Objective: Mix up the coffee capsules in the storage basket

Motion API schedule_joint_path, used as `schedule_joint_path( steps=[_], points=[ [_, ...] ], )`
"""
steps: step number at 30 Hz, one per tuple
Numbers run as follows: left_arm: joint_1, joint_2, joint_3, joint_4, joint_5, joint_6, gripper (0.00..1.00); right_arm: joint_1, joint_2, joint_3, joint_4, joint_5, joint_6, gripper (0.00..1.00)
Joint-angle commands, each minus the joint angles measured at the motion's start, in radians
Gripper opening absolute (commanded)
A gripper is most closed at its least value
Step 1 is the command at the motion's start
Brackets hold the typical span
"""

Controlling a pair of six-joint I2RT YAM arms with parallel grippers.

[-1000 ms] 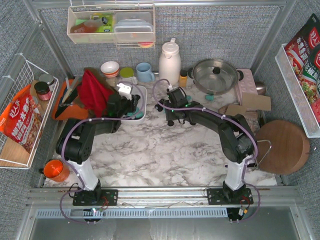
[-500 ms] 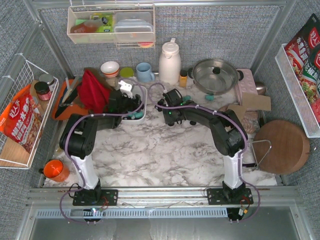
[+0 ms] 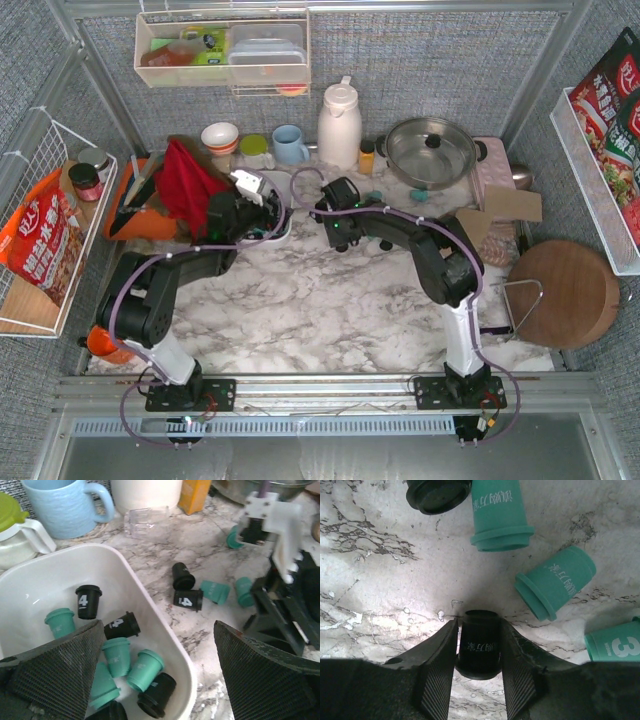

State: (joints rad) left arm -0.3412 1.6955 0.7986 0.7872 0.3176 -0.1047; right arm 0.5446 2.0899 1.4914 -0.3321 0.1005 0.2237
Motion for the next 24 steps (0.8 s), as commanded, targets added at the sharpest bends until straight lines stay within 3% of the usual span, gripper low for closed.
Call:
schedule_joint_path(
  steps=[1,11,18,24],
  points=[
    [-0.03,-0.048,-0.036,0.044,0.022,0.04,0.99,0.006,0.018,0.023,-0.037,0.032,-0.019,0.4],
    [-0.156,-0.094,-0.162,0.119,-0.035,0.256,0.99,0.011,-0.069,-0.039,0.005,0.012,-0.011,0.24],
    [-0.198,-0.097,-0.279,0.341,0.048,0.28,0.99,0.01,-0.235,-0.161,0.127,-0.07,0.027,0.23],
    [-0.231,-0.061,-0.358,0.591,0.128,0.255,0.99,0.011,-0.395,-0.342,0.366,-0.225,0.094,0.22]
  ],
)
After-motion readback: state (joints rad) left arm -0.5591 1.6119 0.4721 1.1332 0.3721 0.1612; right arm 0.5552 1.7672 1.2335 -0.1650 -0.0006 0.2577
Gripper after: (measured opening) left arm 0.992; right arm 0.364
